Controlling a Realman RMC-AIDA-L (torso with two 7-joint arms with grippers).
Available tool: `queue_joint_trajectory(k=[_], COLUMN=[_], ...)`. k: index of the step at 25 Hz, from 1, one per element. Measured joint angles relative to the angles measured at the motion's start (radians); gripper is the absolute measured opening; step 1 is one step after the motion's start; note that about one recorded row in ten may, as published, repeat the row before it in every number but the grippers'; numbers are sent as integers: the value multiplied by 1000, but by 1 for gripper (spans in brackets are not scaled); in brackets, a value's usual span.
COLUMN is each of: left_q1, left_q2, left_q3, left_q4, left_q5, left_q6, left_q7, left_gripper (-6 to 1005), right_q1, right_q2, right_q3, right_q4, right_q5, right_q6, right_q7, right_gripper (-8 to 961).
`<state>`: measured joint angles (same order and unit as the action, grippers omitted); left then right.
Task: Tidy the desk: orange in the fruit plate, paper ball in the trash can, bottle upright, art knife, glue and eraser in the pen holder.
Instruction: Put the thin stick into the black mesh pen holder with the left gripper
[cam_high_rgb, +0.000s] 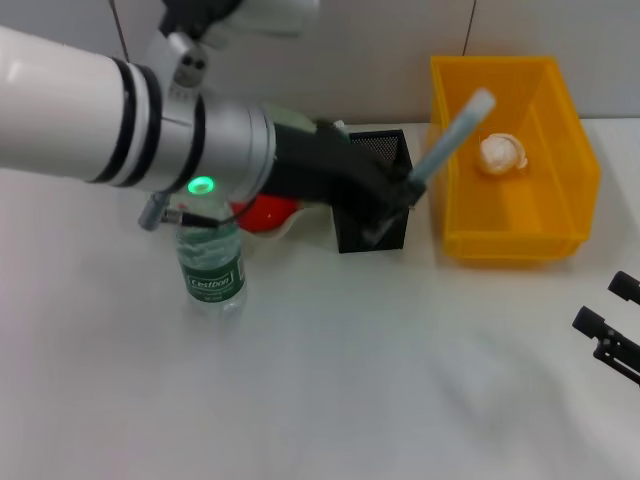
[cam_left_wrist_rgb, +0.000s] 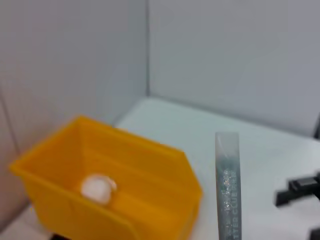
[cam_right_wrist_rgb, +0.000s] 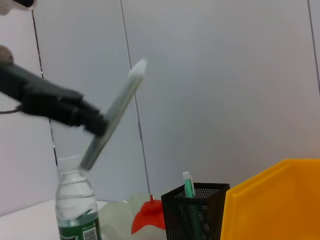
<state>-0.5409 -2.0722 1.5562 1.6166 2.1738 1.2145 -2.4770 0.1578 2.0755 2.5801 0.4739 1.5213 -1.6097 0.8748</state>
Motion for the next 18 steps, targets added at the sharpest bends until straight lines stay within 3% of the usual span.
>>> queue_joint_trajectory(k=[9,10,12,15,18], left_q1=[14,15,16,13,5], left_q2=[-2,-3,-3,-4,-6], left_q3=[82,131,150,249,281], left_q4=[-142,-177,-188,-261,-304], left_q5=[-134,-141,-140,-141,-143], left_q6=[-304,-416,-458,-666,-753], left_q7=[134,150,153,154,154], left_gripper=[146,146,144,141,139], right_q1=[1,3,3,1,0], right_q2=[0,0,0,1,2], right_q3=[3,3,4,14,14], right_q4=[0,0,0,0,0], right_q5=[1,1,1,1,1], right_q6=[-2,-2,-2,-7,-8], right_q7=[0,-1,-1,-6,-9], right_gripper=[694,693,693,693,693])
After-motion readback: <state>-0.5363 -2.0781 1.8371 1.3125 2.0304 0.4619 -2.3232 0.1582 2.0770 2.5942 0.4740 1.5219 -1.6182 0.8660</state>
